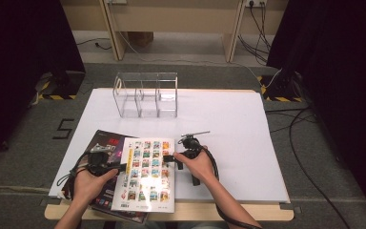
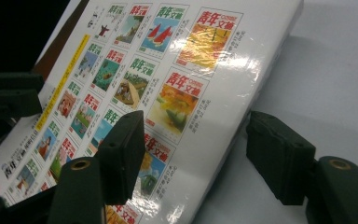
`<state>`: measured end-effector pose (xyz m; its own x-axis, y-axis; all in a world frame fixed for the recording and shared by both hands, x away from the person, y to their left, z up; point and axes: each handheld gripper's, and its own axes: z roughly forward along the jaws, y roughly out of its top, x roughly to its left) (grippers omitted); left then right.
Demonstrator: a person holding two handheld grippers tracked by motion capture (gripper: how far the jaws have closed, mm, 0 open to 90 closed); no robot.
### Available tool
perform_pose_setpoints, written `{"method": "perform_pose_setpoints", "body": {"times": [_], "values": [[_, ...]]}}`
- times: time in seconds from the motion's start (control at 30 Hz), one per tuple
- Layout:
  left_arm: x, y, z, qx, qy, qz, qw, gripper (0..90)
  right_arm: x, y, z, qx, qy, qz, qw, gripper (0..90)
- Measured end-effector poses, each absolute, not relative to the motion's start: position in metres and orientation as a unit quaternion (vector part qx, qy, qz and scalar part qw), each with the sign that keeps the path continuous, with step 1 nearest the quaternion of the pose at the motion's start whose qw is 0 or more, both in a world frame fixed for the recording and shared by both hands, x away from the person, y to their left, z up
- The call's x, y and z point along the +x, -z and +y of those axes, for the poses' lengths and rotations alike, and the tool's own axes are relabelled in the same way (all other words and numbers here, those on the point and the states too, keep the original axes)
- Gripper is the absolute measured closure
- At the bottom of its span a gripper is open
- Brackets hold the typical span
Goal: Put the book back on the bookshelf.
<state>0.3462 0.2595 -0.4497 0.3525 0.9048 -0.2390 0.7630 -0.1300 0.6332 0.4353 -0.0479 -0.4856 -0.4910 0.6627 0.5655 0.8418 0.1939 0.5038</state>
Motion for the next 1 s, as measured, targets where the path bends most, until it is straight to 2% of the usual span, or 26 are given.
{"method": "perform_pose_setpoints", "body": {"times": [0.33,0.53,0.67,0.73,0.77,0.8,0.9,1.0], "values": [[0.348,0.451,0.261,0.745,-0.092,0.560,0.349,67.1,0.437,0.488,-0.050,-0.498,0.408,-0.755,0.123,38.7],[0.349,0.450,0.255,0.755,-0.096,0.553,0.339,67.3,0.436,0.491,-0.057,-0.523,0.422,-0.728,0.138,44.9],[0.351,0.450,0.252,0.757,-0.092,0.551,0.338,67.2,0.436,0.488,-0.061,-0.519,0.411,-0.739,0.127,45.9],[0.352,0.450,0.252,0.756,-0.090,0.552,0.339,67.2,0.436,0.486,-0.062,-0.518,0.408,-0.741,0.126,48.7],[0.352,0.451,0.253,0.754,-0.088,0.555,0.340,67.2,0.433,0.483,-0.066,-0.511,0.408,-0.747,0.117,55.1],[0.352,0.451,0.253,0.754,-0.088,0.555,0.340,67.2,0.432,0.481,-0.067,-0.506,0.408,-0.752,0.108,57.9],[0.352,0.451,0.253,0.752,-0.088,0.557,0.341,67.2,0.431,0.480,-0.068,-0.504,0.414,-0.751,0.105,57.8],[0.351,0.451,0.253,0.749,-0.089,0.559,0.343,67.2,0.433,0.484,-0.068,-0.520,0.412,-0.736,0.133,53.6]]}}
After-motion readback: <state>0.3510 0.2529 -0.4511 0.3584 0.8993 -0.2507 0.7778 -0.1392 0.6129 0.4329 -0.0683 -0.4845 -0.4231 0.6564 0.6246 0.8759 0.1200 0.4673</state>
